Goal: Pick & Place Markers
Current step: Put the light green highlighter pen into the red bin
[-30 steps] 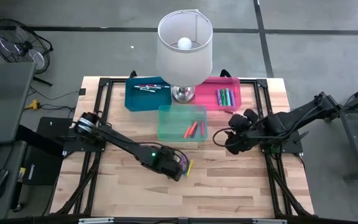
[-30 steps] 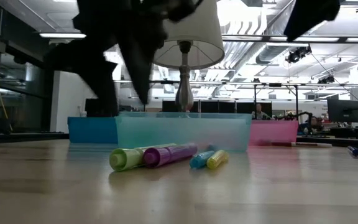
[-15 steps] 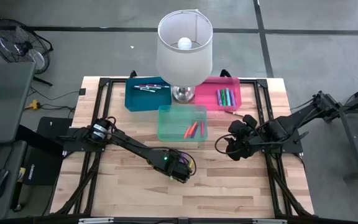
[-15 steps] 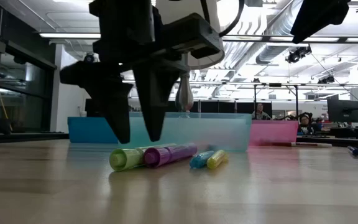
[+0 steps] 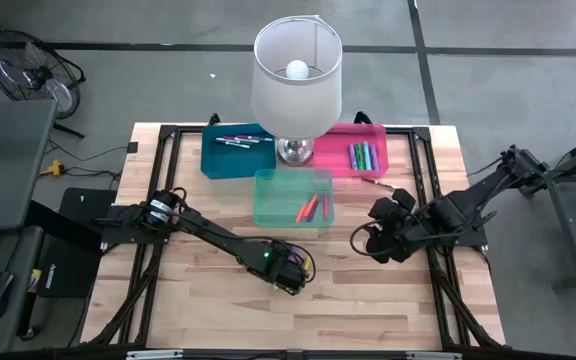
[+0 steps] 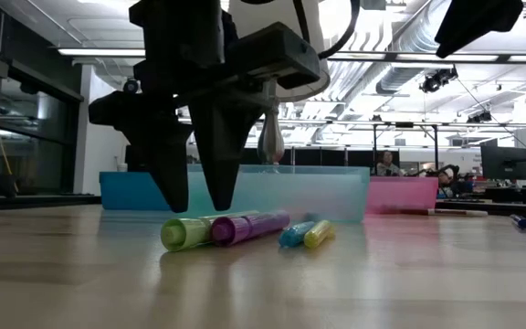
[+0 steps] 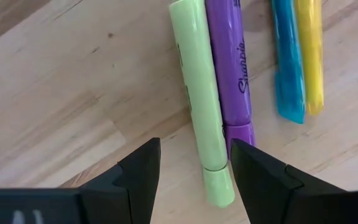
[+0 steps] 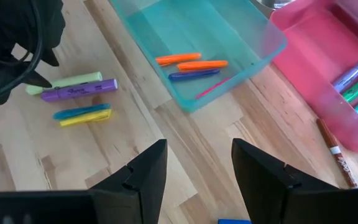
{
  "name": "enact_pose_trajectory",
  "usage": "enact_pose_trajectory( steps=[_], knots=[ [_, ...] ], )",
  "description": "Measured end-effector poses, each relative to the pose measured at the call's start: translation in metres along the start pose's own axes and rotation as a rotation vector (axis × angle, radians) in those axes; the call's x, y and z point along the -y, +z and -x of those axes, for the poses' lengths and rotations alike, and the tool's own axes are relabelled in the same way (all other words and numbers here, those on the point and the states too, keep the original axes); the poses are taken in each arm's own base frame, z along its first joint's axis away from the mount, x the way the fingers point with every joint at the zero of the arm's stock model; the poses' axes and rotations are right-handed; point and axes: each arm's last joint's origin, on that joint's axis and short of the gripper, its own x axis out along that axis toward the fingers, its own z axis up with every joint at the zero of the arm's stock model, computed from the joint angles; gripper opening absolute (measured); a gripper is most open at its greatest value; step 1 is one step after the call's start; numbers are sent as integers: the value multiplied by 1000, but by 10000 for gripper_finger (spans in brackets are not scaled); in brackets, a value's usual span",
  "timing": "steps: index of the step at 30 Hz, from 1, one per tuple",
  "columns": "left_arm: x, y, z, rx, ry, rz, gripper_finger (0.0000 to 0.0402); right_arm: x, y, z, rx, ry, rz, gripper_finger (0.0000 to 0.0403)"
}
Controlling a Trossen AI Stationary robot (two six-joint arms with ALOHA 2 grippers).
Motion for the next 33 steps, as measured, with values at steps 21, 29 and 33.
enact_pose_trajectory(
  steps=[21, 29, 33],
  knots=[
    [-5, -3, -29, -45, 122, -23, 191, -2, -3, 3, 6, 7, -9, 170],
    [-5, -5, -40, -100, 123, -66, 191, -2, -3, 3, 3, 5, -7, 170],
    [-5, -5, -40, -102, 125, -65, 179, -2, -3, 3, 3, 5, -6, 170]
  ],
)
